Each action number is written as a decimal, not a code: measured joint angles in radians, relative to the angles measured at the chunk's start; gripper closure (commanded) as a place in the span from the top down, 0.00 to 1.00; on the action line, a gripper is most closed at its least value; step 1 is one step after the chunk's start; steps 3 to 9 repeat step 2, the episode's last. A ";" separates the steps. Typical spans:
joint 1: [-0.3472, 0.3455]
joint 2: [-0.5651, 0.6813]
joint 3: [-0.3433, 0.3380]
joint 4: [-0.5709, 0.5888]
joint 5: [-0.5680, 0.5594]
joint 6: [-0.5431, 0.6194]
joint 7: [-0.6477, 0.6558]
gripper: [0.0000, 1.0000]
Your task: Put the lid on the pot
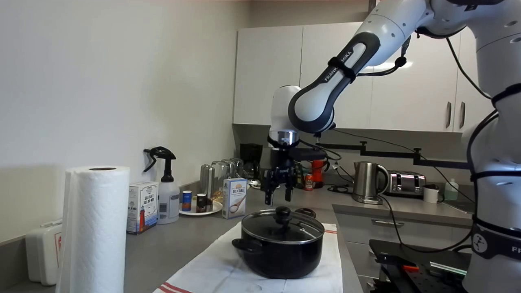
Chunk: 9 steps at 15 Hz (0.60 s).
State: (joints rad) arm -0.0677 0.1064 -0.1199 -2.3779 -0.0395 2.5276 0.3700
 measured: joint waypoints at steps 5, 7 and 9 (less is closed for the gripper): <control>0.004 -0.028 0.000 -0.007 -0.025 0.001 0.020 1.00; 0.004 -0.028 0.000 -0.007 -0.025 0.001 0.020 1.00; 0.004 -0.028 0.000 -0.007 -0.025 0.001 0.020 1.00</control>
